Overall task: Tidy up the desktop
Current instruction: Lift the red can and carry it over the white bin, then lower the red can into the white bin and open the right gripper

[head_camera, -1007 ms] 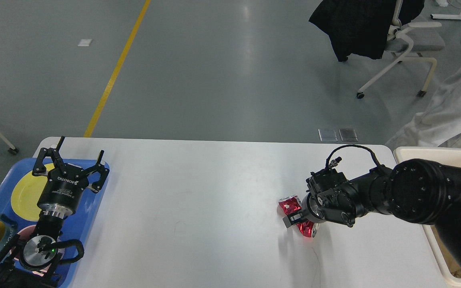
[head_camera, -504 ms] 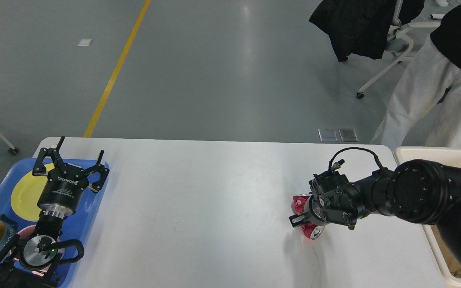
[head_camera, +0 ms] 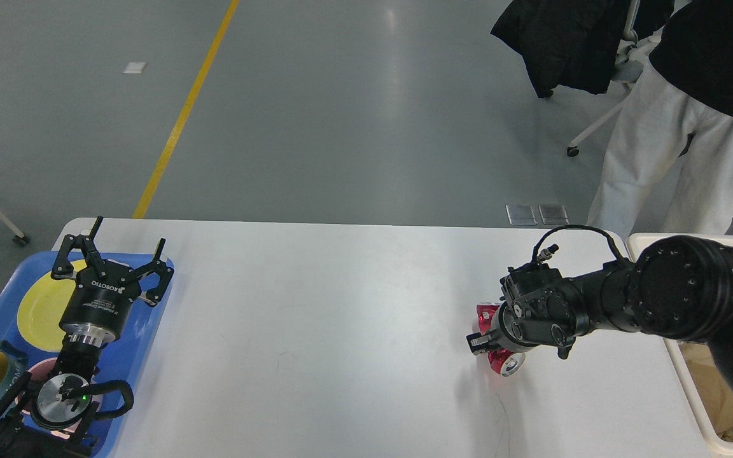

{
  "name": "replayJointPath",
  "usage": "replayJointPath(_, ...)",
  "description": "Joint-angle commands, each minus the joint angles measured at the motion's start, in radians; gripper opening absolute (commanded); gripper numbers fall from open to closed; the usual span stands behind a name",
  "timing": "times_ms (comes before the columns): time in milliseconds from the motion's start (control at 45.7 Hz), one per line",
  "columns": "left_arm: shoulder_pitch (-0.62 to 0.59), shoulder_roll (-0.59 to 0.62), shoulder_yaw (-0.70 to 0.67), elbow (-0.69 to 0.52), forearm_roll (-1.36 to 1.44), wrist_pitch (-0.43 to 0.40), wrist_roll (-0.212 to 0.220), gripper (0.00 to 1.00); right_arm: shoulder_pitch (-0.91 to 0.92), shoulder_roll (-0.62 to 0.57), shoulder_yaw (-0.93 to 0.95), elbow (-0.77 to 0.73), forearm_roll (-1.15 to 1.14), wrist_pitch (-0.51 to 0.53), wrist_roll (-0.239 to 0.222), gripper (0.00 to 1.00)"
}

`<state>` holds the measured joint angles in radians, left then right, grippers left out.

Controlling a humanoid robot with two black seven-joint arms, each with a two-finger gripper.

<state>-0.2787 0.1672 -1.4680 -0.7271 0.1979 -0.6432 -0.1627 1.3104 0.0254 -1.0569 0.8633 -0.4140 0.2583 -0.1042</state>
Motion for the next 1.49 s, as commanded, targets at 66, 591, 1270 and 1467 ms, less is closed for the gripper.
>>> replayJointPath(66,0.000,0.000,0.000,0.000,0.000,0.000,0.000,0.96,0.260,-0.085,-0.032,0.293,0.118,0.035,-0.002,0.00)
replayJointPath(591,0.001,0.000,0.000,0.000,0.000,0.000,0.000,0.96,1.030,-0.265,-0.299,0.770,0.218,0.426,-0.005,0.00)
replayJointPath(1270,0.003,0.000,0.000,0.000,0.000,0.000,-0.001,0.96,0.279,-0.736,-0.438,0.081,0.219,0.191,0.161,0.00)
replayJointPath(1467,0.003,0.000,0.000,0.000,0.001,0.000,-0.001,0.96,-0.198,-0.740,-0.132,-0.294,0.225,0.179,0.158,0.00)
